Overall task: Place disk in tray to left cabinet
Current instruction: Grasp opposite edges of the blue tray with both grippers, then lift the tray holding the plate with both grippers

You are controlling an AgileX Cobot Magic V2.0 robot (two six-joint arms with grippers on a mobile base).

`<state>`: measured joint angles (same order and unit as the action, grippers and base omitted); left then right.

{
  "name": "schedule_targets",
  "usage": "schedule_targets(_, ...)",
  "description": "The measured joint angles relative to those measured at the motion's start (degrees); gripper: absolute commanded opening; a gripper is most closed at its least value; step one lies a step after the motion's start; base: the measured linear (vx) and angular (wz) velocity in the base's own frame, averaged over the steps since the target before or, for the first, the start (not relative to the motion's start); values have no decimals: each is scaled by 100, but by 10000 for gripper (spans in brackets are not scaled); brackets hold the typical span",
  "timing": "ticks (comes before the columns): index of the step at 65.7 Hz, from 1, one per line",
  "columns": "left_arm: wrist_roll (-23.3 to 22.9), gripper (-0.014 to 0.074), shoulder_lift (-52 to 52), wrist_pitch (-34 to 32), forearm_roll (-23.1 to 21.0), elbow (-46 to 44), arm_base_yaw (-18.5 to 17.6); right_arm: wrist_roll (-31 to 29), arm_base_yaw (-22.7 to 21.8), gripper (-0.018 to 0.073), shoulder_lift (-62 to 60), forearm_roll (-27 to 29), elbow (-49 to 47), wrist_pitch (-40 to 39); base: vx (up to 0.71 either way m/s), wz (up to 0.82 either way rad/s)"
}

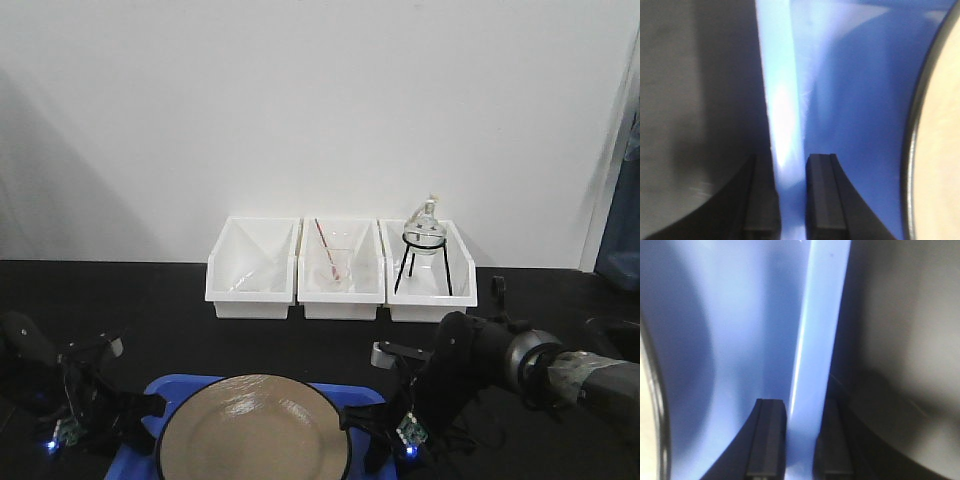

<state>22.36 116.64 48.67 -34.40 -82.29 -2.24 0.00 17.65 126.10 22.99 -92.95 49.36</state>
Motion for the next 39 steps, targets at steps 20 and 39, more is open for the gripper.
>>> schedule_targets(20, -827, -1, 0, 939, -42, -809, -13, 0, -470, -5, -540, 579, 19, 466, 0, 0)
schedule_targets(39, -1215, -1, -5, 1505, -394, -1330, -19, 98, -776, -5, -889, 674, -628, 1009, 0, 0)
